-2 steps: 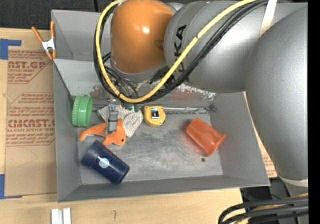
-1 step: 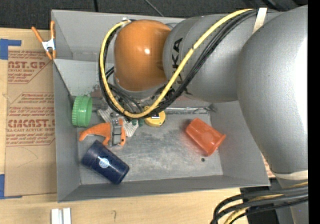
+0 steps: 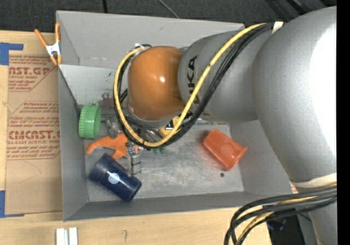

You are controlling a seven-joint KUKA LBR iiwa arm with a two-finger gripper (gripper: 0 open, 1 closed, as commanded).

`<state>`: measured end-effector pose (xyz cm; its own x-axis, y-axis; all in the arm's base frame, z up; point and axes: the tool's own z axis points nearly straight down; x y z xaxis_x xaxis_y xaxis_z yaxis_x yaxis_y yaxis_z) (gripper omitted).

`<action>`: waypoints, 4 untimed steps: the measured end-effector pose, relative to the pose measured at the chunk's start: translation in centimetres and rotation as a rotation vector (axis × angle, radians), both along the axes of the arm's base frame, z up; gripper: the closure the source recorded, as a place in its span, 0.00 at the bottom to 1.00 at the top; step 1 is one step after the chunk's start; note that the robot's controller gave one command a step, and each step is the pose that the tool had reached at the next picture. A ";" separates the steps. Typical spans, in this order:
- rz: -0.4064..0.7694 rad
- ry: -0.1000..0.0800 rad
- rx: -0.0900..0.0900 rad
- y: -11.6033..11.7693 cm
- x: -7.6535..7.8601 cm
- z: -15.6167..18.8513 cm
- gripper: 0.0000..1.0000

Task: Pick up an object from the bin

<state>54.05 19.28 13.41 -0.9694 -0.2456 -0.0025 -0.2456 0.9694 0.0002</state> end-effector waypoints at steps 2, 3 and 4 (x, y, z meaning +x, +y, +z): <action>-0.163 -0.001 0.004 0.3 2.3 -6.2 1.00; -0.172 -0.004 0.002 0.4 2.8 -3.4 0.00; -0.173 -0.001 0.002 0.4 2.7 -3.6 1.00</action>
Offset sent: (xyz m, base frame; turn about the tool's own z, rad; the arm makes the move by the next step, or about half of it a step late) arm 0.0000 0.0000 0.0000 0.0000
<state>56.72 19.72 9.82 -0.9972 -0.0751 -0.0041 -0.0751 0.9972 0.0023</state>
